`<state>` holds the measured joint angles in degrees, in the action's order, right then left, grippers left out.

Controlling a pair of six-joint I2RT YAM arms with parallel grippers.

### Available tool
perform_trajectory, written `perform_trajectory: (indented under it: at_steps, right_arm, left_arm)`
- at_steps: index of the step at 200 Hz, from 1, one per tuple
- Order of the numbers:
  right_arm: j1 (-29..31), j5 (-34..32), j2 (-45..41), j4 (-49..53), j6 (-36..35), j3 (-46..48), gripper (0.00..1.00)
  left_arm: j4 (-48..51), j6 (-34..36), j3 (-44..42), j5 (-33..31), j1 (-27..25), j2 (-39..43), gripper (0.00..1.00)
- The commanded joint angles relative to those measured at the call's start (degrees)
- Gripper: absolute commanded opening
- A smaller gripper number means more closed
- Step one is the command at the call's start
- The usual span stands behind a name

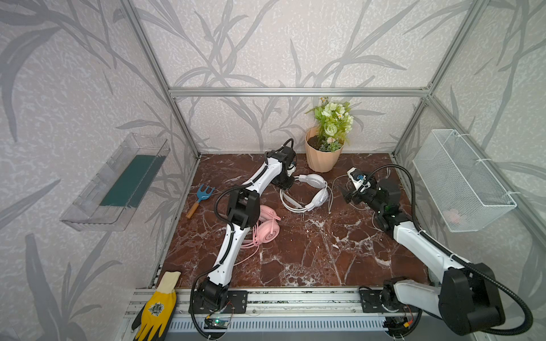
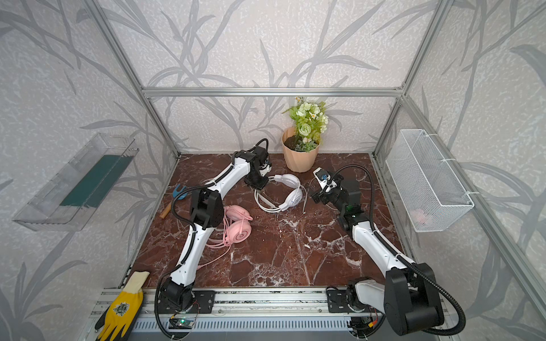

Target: Wrap the headphones

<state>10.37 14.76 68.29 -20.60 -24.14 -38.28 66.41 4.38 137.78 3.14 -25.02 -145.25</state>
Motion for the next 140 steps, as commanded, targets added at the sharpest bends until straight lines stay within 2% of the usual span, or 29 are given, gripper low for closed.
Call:
perform_trajectory:
  at_steps: [1,81,140]
  right_arm:
    - [-0.3,-1.3,-1.9,2.7,-0.9,0.4,0.99]
    - [-0.4,-0.8,-1.5,2.8,-0.6,-0.6,0.99]
    - [-0.4,-0.2,-2.0,2.5,0.2,-0.3,0.99]
  left_arm:
    - [1.6,0.8,2.5,-3.3,0.3,-1.4,0.06]
    - [5.7,-2.4,6.4,-1.9,1.2,-3.4,0.52]
    - [12.5,-11.1,4.8,-0.4,2.4,0.7,0.63]
